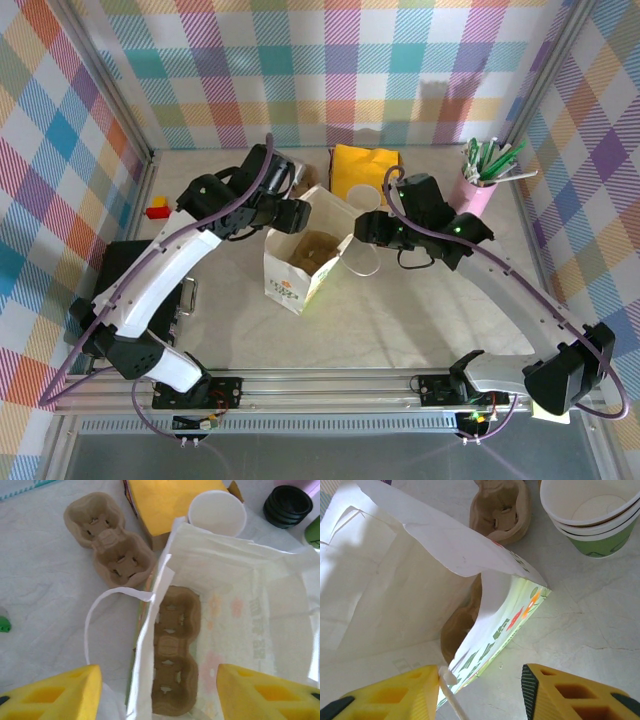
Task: Pack the takeout coffee
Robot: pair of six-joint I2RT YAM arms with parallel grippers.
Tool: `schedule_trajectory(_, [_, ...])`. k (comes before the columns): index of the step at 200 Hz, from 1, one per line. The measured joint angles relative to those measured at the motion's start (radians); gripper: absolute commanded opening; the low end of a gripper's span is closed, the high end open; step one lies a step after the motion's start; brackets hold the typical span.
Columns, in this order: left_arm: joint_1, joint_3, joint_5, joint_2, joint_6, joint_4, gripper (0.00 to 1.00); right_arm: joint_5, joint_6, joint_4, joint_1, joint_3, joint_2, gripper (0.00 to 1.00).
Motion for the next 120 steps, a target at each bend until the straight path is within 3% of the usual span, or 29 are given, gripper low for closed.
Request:
schedule_trajectory(48, [0.095,-0.048,0.079,0.008,0.033,0.012,0.58,0.001,-0.024,-0.004,0.0,0.027,0.001,0.52])
schedule_trajectory(80, [0.117,-0.087,0.135,0.039,0.048,0.033,0.48,0.003,-0.048,-0.009,0.0,0.059,0.001,0.53])
schedule_trajectory(120, [0.134,-0.099,0.122,0.079,0.051,0.034,0.45,0.043,-0.1,-0.039,0.0,0.101,-0.002,0.59])
